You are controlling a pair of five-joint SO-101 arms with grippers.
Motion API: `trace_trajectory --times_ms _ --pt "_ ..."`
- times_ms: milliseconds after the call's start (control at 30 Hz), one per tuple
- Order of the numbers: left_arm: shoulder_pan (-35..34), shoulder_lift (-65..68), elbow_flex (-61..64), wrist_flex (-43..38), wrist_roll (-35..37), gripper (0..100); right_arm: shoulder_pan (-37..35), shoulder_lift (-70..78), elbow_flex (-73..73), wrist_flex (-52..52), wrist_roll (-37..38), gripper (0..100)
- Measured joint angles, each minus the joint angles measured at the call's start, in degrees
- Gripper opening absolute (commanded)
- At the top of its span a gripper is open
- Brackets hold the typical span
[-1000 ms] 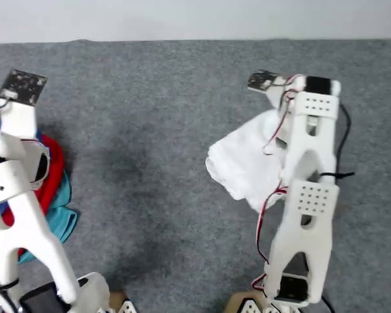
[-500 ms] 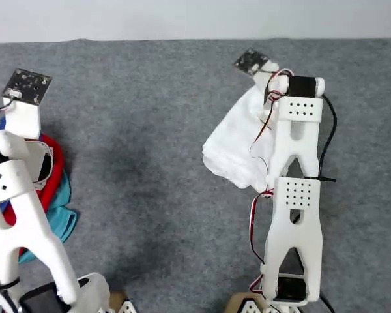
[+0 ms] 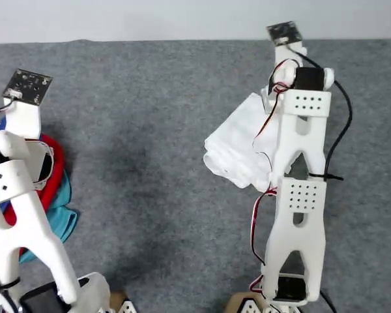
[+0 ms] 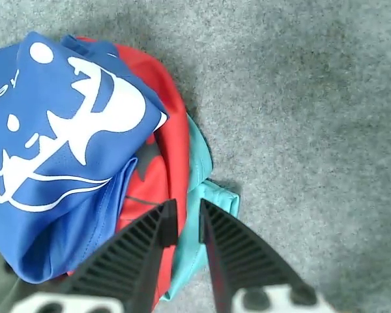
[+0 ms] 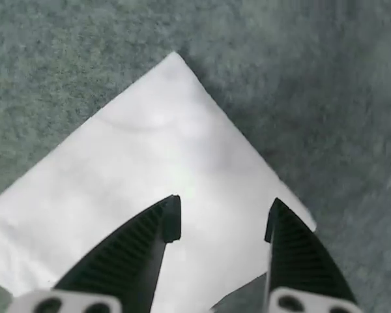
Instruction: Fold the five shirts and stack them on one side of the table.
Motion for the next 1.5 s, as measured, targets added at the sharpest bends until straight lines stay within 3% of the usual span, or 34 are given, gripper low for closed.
trace_trajectory --times_ms 367,533,1033,1233,1333,1500 --pt "0.0 0.0 0.0 0.0 0.0 7 0.1 -22.3 34.5 0.0 -20.3 25.7" --pt "0.0 0.0 0.0 0.1 0.0 7 -0.7 -22.5 36.4 -0.3 -27.3 34.0" --pt "0.0 -0.1 1.8 0.1 0.0 7 -2.0 -3.4 36.4 -14.2 -35.3 33.6" --pt "0.0 -0.1 4.3 -0.7 0.0 7 -2.0 -1.5 35.4 -14.9 -35.1 11.7" --pt "0.0 -0.1 4.3 -0.7 0.0 7 -1.6 -1.5 35.4 -14.9 -30.9 0.5" --pt "0.0 -0.1 4.3 -1.4 0.0 7 -1.4 -1.6 35.1 -13.6 -25.4 1.1"
